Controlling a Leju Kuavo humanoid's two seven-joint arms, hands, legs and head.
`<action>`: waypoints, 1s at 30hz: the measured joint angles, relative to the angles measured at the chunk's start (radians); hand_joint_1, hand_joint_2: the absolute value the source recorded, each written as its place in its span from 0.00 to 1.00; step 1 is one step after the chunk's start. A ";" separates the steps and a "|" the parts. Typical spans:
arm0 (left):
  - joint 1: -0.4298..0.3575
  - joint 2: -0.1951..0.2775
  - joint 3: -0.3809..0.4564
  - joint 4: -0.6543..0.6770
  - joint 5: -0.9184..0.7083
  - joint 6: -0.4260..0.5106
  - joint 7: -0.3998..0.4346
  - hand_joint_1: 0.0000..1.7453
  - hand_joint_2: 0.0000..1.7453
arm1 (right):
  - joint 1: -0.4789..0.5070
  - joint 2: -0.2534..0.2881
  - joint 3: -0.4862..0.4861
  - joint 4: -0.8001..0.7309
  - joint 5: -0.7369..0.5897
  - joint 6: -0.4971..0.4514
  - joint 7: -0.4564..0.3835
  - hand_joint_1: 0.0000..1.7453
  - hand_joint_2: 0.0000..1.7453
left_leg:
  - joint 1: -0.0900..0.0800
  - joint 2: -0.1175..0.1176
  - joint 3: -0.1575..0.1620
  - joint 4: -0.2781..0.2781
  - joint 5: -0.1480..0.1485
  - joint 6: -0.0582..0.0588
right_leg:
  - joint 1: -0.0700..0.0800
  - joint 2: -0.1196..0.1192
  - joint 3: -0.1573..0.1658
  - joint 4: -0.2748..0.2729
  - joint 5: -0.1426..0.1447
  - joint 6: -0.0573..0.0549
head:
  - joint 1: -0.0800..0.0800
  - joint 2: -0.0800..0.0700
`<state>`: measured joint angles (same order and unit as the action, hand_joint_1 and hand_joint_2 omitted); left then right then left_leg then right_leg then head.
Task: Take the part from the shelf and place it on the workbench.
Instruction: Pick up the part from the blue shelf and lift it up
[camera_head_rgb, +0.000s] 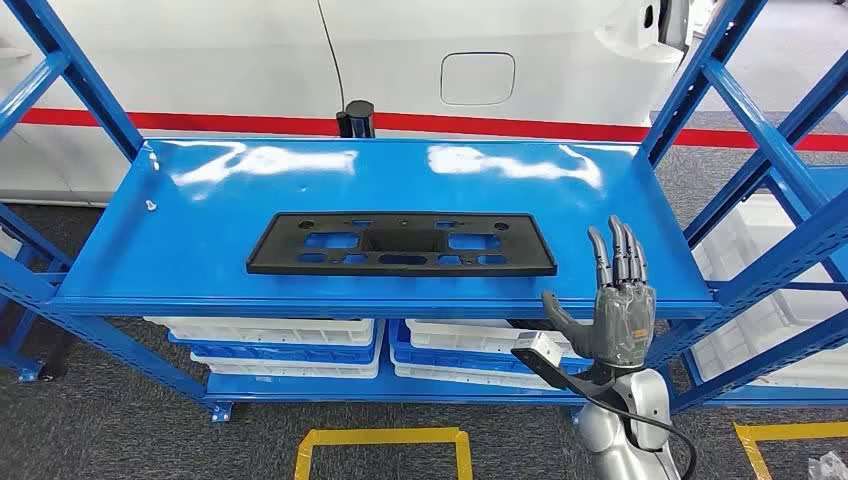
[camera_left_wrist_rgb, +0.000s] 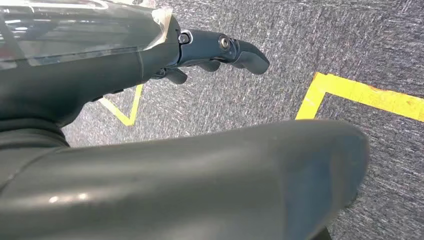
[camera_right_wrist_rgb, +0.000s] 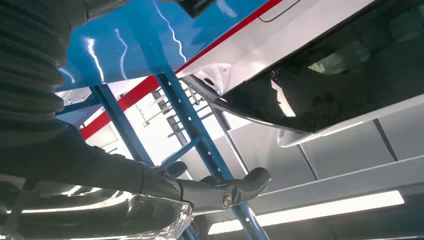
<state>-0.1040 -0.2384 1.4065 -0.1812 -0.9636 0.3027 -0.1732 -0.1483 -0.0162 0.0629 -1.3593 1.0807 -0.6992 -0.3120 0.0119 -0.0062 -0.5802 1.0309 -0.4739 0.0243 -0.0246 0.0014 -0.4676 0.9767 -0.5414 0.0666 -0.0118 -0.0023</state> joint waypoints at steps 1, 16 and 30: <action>0.000 0.000 0.000 0.000 0.000 0.000 0.000 0.00 0.00 | -0.005 0.000 0.000 0.006 0.000 0.000 0.000 0.00 1.00 | 0.000 0.000 0.000 0.000 0.000 0.000 | 0.000 0.000 0.000 0.000 0.000 0.000 | 0.000 0.000; -0.002 0.000 -0.010 0.000 -0.008 -0.005 0.005 0.00 0.00 | -0.228 0.001 0.000 0.275 0.037 0.000 0.003 0.00 1.00 | 0.000 0.001 0.001 0.000 0.000 0.000 | 0.000 0.000 0.005 0.000 0.000 0.000 | 0.000 0.000; -0.012 -0.004 -0.026 0.000 -0.020 0.009 0.018 0.00 0.00 | -0.307 0.047 0.042 0.381 0.055 0.004 -0.009 0.00 1.00 | 0.001 0.001 0.001 0.000 0.001 -0.001 | 0.001 0.000 0.009 0.000 0.000 0.000 | 0.000 0.000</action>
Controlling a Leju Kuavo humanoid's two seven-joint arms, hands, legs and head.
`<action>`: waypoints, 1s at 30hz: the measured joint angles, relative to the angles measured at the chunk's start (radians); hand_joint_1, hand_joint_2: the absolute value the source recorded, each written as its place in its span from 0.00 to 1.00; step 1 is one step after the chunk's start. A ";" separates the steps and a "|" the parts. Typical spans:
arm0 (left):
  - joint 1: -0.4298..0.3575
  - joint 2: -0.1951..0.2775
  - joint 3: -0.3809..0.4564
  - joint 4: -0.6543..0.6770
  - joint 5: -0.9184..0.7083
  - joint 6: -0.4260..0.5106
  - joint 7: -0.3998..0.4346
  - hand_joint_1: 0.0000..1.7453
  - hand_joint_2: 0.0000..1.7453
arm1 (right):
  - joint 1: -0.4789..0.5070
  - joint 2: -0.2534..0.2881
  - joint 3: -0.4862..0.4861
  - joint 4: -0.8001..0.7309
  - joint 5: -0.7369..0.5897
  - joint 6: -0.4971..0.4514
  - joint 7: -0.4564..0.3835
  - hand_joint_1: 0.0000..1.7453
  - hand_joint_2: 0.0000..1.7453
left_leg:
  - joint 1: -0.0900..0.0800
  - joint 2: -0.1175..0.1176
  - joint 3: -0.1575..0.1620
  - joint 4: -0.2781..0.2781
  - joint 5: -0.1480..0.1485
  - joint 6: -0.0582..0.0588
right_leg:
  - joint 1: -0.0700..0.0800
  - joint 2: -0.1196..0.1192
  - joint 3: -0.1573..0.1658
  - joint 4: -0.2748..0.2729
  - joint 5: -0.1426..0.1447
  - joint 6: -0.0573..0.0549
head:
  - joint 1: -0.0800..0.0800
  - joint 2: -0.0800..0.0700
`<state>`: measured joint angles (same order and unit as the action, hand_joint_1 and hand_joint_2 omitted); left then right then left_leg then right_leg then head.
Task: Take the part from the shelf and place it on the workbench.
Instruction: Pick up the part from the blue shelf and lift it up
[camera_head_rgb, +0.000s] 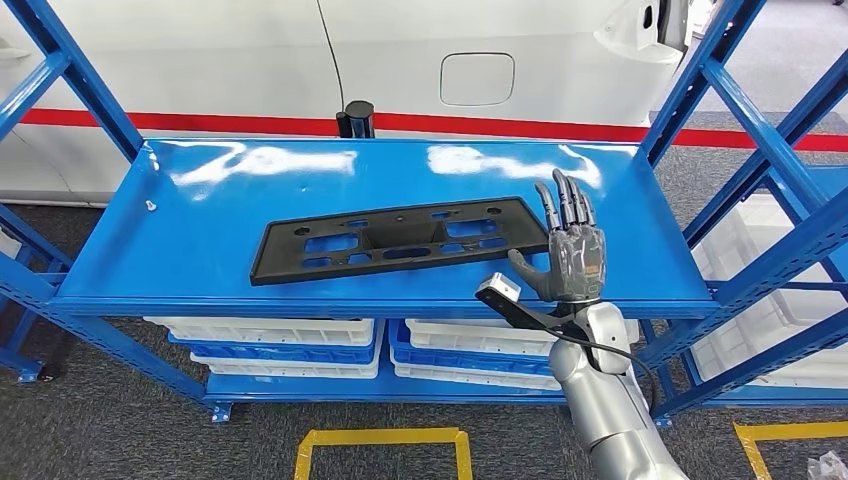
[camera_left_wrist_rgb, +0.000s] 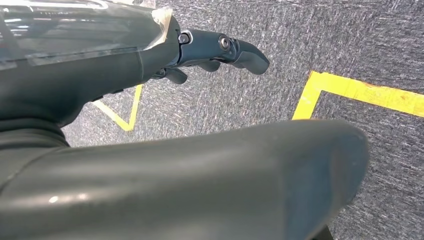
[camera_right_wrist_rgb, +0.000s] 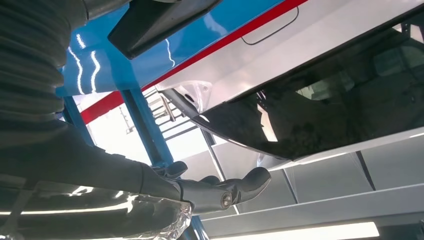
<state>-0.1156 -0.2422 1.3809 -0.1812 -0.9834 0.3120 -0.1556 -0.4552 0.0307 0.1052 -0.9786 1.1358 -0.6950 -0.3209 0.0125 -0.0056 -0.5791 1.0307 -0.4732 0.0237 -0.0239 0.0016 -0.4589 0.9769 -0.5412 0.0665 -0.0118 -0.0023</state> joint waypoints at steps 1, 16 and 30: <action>0.000 0.000 0.000 0.000 0.000 0.000 0.000 0.00 0.00 | -0.001 0.001 0.002 0.002 0.000 0.000 0.000 0.00 1.00 | 0.000 0.000 0.000 0.000 0.000 0.000 | 0.000 0.000 0.000 0.000 0.000 0.000 | 0.000 0.000; -0.003 -0.001 0.000 0.000 0.000 -0.002 0.000 0.00 0.00 | 0.003 0.019 0.082 0.008 -0.005 0.062 0.010 0.00 1.00 | 0.001 0.000 0.000 0.000 0.000 0.000 | 0.001 0.000 0.000 0.000 0.000 0.000 | 0.000 0.000; -0.004 -0.005 0.000 0.000 0.009 0.010 -0.005 0.00 0.00 | -0.024 0.033 0.136 0.029 -0.020 0.096 0.020 0.00 1.00 | 0.001 0.000 0.000 0.000 0.000 0.000 | 0.001 0.000 0.000 0.000 0.000 0.000 | 0.000 0.000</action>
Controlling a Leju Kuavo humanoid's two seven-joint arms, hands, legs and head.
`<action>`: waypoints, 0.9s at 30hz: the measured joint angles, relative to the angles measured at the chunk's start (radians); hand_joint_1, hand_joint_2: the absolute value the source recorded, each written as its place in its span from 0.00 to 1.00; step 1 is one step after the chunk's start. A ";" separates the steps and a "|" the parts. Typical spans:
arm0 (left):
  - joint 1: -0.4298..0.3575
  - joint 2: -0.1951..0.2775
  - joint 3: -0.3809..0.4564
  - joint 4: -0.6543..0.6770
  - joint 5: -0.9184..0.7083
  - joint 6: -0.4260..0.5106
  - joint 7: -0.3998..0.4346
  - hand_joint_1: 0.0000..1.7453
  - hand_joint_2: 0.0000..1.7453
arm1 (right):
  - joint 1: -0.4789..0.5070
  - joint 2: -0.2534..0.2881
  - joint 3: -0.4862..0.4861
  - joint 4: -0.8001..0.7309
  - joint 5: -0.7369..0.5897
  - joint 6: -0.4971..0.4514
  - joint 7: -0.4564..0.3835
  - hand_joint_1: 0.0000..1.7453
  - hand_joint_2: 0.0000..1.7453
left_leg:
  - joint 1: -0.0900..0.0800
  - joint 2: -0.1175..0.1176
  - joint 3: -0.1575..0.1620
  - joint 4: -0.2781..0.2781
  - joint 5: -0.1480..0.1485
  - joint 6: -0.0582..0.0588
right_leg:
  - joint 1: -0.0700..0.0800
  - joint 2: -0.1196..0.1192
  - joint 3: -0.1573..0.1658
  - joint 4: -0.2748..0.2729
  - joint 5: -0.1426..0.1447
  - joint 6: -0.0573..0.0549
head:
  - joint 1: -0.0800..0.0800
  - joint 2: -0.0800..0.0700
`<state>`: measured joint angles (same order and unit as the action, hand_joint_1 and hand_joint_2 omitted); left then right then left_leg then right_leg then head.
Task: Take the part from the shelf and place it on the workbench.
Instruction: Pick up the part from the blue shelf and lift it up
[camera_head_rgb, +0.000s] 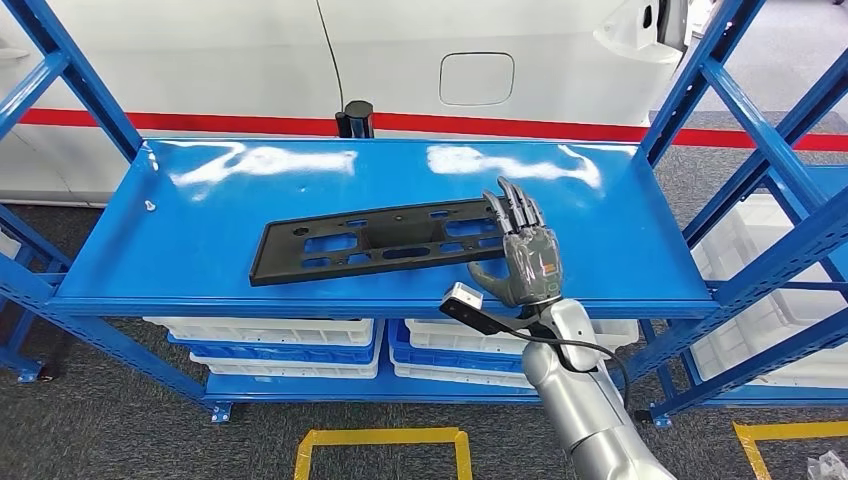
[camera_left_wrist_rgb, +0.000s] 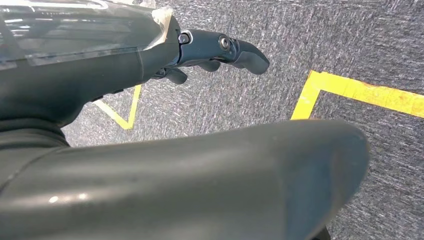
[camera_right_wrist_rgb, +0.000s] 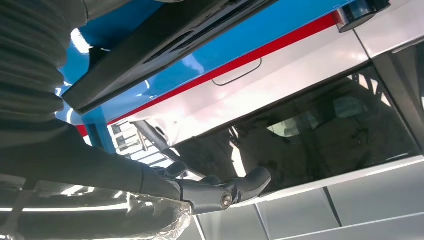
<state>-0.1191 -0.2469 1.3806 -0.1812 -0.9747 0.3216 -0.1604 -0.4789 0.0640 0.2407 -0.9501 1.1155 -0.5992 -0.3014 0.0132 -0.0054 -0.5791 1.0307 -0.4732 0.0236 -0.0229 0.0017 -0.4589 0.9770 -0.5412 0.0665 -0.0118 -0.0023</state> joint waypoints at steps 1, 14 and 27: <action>0.000 -0.001 0.000 0.000 0.001 0.002 -0.001 0.00 0.00 | -0.004 0.001 0.004 0.004 0.000 0.000 0.000 0.00 1.00 | 0.000 0.000 0.000 0.000 0.000 0.000 | 0.000 0.000 0.000 0.000 0.000 0.000 | 0.000 0.000; -0.002 -0.006 0.000 0.000 0.003 0.004 -0.006 0.00 0.00 | -0.080 0.004 0.018 0.120 0.011 0.020 0.033 0.00 1.00 | 0.000 0.000 0.000 0.000 0.000 0.000 | 0.000 0.000 0.000 0.000 0.000 0.000 | 0.000 0.000; -0.002 -0.008 0.000 0.000 0.004 0.003 -0.002 0.00 0.00 | -0.142 0.000 0.033 0.240 0.064 0.104 0.105 0.00 1.00 | 0.000 0.000 0.000 0.000 0.000 0.000 | 0.000 0.000 0.000 0.000 0.000 0.000 | 0.000 0.000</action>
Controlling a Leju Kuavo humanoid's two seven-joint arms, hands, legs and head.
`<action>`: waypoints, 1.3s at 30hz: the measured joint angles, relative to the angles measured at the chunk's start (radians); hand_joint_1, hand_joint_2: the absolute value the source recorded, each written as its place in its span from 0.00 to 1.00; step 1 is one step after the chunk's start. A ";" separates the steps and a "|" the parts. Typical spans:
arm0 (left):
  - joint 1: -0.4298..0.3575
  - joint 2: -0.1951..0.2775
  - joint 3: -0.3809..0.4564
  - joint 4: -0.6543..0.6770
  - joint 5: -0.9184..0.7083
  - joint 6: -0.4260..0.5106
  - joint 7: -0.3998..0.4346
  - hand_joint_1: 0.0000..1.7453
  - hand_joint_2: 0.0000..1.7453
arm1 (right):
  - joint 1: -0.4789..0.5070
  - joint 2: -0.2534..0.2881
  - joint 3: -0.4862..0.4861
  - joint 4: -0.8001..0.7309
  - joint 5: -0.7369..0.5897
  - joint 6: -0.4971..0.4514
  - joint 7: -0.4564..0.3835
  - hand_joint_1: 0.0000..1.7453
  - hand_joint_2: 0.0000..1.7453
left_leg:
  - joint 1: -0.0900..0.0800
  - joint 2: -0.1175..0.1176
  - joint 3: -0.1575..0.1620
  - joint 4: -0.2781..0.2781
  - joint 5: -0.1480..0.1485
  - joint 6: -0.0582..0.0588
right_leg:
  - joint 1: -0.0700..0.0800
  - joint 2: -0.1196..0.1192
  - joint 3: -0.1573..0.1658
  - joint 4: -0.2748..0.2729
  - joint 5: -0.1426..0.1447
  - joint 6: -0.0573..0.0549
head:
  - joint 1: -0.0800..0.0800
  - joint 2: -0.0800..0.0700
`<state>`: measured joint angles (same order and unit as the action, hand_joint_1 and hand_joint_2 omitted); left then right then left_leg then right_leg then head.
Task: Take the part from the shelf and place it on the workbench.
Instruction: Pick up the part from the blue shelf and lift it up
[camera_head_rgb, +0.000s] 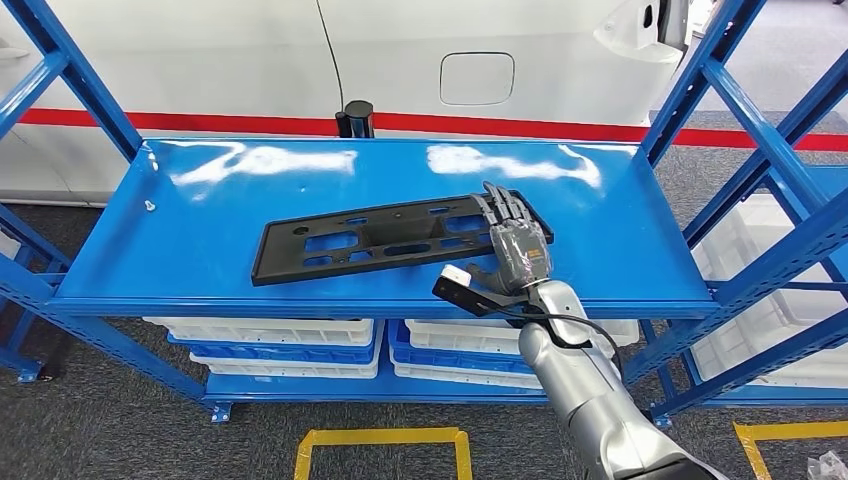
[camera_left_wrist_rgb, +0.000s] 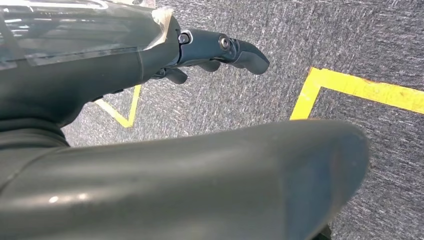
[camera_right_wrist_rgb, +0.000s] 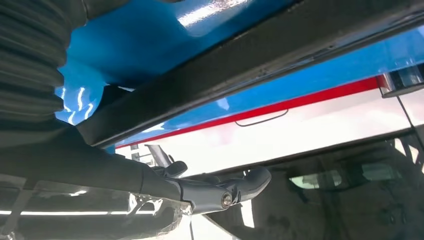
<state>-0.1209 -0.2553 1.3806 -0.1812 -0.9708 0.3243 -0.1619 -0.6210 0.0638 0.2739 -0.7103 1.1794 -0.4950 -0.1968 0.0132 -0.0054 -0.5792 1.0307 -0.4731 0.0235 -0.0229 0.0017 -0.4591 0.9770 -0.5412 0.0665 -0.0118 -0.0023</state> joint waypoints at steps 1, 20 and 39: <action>0.000 0.000 0.000 0.000 0.000 0.000 0.000 0.00 0.00 | -0.003 0.000 0.001 0.005 0.003 0.002 0.001 0.00 1.00 | 0.000 0.000 0.000 0.000 0.000 0.000 | 0.000 0.000 0.000 0.000 0.000 0.000 | 0.000 0.000; -0.001 0.000 0.000 0.000 -0.001 -0.003 -0.001 0.00 0.00 | -0.050 0.013 0.013 0.077 0.030 -0.065 -0.002 0.00 1.00 | 0.000 0.000 0.000 0.000 0.000 0.000 | 0.000 0.000 0.000 0.000 0.000 0.000 | 0.000 0.000; -0.002 0.000 0.000 0.000 -0.005 -0.009 -0.002 0.00 0.00 | -0.064 0.041 0.050 0.101 0.090 -0.166 0.008 0.00 1.00 | 0.000 0.000 0.000 0.000 0.000 0.000 | 0.000 0.000 0.000 0.000 0.000 0.000 | 0.000 0.000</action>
<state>-0.1225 -0.2556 1.3806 -0.1812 -0.9762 0.3151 -0.1637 -0.6847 0.1044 0.3239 -0.6088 1.2695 -0.6606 -0.1892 0.0134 -0.0054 -0.5792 1.0307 -0.4731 0.0235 -0.0228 0.0017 -0.4589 0.9771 -0.5412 0.0665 -0.0118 -0.0023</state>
